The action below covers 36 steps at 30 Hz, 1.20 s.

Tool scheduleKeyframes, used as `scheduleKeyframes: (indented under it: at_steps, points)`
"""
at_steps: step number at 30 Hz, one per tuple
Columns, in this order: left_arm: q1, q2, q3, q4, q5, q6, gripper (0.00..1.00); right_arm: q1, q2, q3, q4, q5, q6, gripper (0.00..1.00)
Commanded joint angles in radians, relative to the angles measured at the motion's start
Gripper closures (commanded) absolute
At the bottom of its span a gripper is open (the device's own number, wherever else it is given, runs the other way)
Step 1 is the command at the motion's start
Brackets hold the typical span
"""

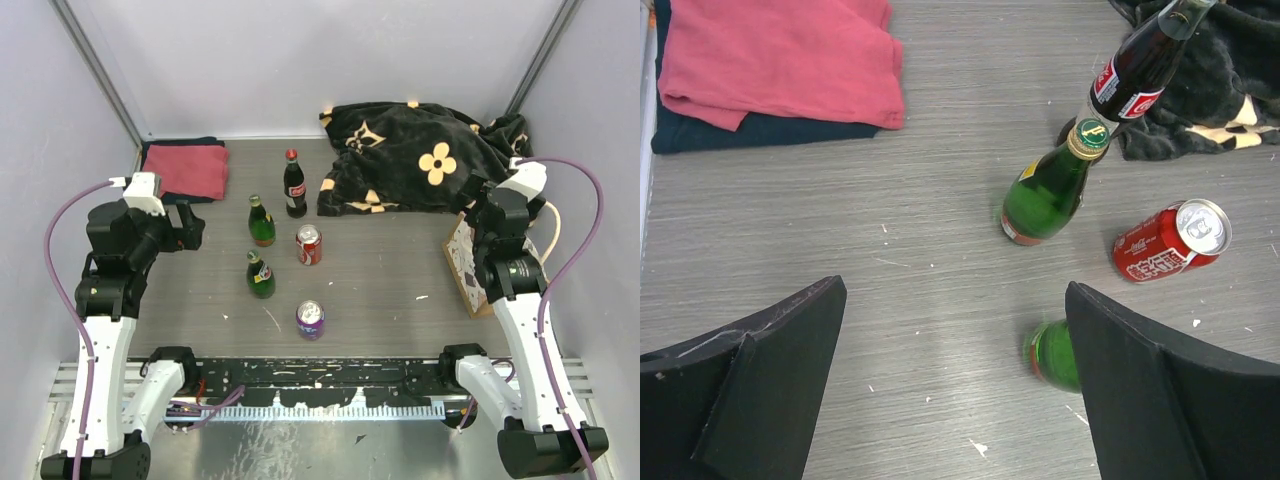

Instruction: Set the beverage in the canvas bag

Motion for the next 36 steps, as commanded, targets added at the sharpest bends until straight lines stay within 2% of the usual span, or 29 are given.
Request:
scheduleKeyframes:
  at_steps: [1,5,9,12,17,23,36]
  points:
    - [0.003,-0.013,0.013,-0.016,0.03,-0.006,0.02,-0.005,0.019,0.079,0.039,-0.037,-0.114,0.0]
    - [0.004,-0.011,0.023,-0.019,0.042,-0.008,0.02,-0.006,0.112,0.186,-0.054,-0.102,-0.268,0.01]
    - [0.004,-0.01,0.029,-0.022,0.052,-0.007,0.02,-0.006,0.318,0.404,-0.261,-0.026,-0.313,0.02]
    - [0.005,-0.01,0.028,-0.022,0.056,-0.009,0.02,-0.006,0.399,0.454,-0.312,-0.013,-0.321,0.02]
    - [0.005,-0.018,0.02,-0.028,0.067,-0.01,0.02,-0.016,0.472,0.429,-0.371,0.018,-0.303,0.04]
    - [0.005,-0.036,-0.021,-0.018,0.076,-0.006,0.02,-0.047,0.482,0.346,-0.351,0.028,-0.275,0.07]
    - [0.004,-0.05,-0.082,0.0,0.096,-0.004,0.02,-0.076,0.56,0.191,-0.334,-0.061,-0.211,0.13]
